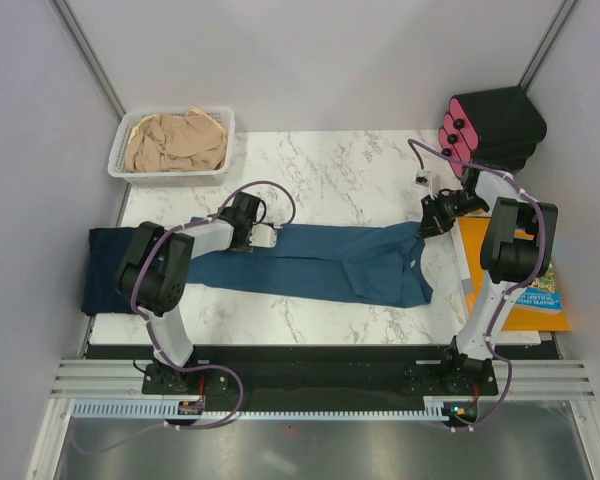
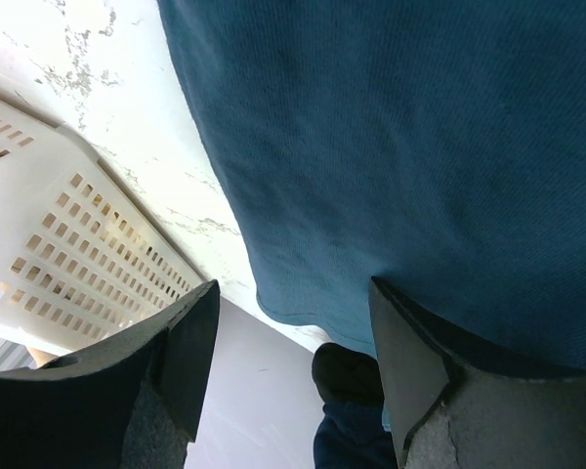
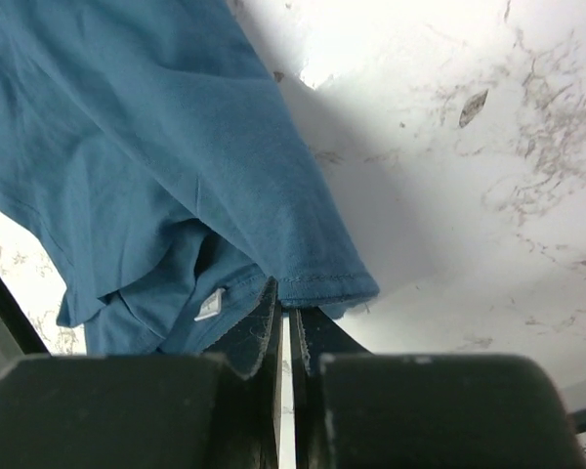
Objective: Fold and stack the t-shirts
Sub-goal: Fold the other side of the tshirt into a rectangle
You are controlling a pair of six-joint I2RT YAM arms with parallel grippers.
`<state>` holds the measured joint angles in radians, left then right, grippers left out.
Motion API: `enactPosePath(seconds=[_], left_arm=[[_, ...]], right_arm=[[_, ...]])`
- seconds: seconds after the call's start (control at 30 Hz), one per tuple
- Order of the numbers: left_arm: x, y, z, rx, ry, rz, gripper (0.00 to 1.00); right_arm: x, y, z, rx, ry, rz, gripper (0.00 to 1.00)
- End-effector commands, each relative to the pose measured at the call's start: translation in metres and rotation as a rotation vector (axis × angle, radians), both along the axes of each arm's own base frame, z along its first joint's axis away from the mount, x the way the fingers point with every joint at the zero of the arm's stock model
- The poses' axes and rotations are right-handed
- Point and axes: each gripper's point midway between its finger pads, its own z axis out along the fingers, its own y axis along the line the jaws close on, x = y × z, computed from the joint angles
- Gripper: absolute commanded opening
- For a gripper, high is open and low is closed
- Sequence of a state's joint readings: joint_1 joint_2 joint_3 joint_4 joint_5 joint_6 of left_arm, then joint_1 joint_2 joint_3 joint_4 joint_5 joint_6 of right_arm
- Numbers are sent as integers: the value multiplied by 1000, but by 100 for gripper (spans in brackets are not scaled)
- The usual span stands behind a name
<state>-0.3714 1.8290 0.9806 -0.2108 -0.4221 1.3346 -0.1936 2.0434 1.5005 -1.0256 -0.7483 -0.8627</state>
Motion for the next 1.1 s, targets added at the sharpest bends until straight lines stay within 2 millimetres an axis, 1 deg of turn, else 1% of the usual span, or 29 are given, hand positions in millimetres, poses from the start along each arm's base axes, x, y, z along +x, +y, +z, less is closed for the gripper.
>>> enactPosePath(seconds=[0.0, 0.07, 0.17, 0.2, 0.27, 0.3, 0.37, 0.4, 0.43, 0.47, 0.5, 0.53, 0.57, 0.6, 0.63, 0.67, 0.7, 0.73, 0.77, 0.8, 0.83, 0.87, 0.93, 0.97, 1.07], left_arm=[[-58, 5, -70, -52, 264, 35, 71], [-60, 5, -70, -53, 264, 37, 71], [-61, 6, -70, -56, 265, 40, 71], [-62, 5, -70, -56, 265, 40, 71], [-64, 5, -70, -57, 266, 40, 71], [-64, 5, -70, -57, 265, 38, 71], [-66, 6, -70, -57, 268, 38, 71], [-66, 6, -69, -58, 267, 39, 71], [-67, 6, -69, -57, 268, 39, 71], [-68, 5, -69, -59, 266, 40, 71], [-68, 6, -68, -59, 266, 41, 71], [-68, 6, -68, -58, 265, 41, 71], [-68, 6, -68, -58, 265, 42, 71], [-68, 6, -67, -60, 261, 41, 71], [-68, 6, -66, -59, 260, 39, 71], [-68, 6, -66, -59, 261, 39, 71], [-68, 7, -66, -58, 260, 40, 71], [-67, 6, -66, -58, 258, 40, 71], [-67, 6, -65, -60, 255, 41, 71], [-66, 6, -65, -61, 256, 40, 71], [-64, 4, -64, -65, 250, 39, 71], [-65, 4, -65, -68, 251, 43, 71], [-64, 3, -64, -66, 249, 40, 71], [-64, 2, -64, -66, 248, 41, 71], [-64, 3, -63, -68, 246, 41, 71]], right_arm=[[4, -18, -7, -100, -34, 44, 6], [10, -24, -12, -136, -54, 23, 6], [19, -32, -10, -189, -95, -8, 10], [20, -33, -8, -193, -105, -13, 19], [23, -33, -4, -192, -112, -20, 33], [24, -33, -1, -193, -121, -21, 37], [23, -32, 2, -194, -125, -18, 41], [22, -32, 6, -199, -137, -5, 44], [20, -32, 9, -203, -138, 7, 44], [13, -30, 14, -202, -126, 28, 44], [9, -29, 23, -205, -143, 49, 44], [4, -26, 28, -208, -165, 112, 43], [-13, -21, 35, -192, -130, 155, 41], [-21, -14, 47, -193, -148, 204, 40], [-28, -10, 53, -199, -174, 271, 39], [-46, -5, 55, -192, -137, 313, 40], [-54, 6, 64, -204, -165, 368, 40], [-62, 12, 66, -208, -172, 414, 41], [-78, 26, 68, -209, -170, 474, 43], [-84, 28, 68, -221, -168, 492, 44], [-95, 39, 64, -216, -156, 531, 45], [-99, 52, 68, -214, -184, 566, 47], [-106, 66, 67, -188, -186, 568, 48], [-110, 76, 68, -178, -193, 593, 48], [-120, 93, 60, -163, -170, 624, 49]])
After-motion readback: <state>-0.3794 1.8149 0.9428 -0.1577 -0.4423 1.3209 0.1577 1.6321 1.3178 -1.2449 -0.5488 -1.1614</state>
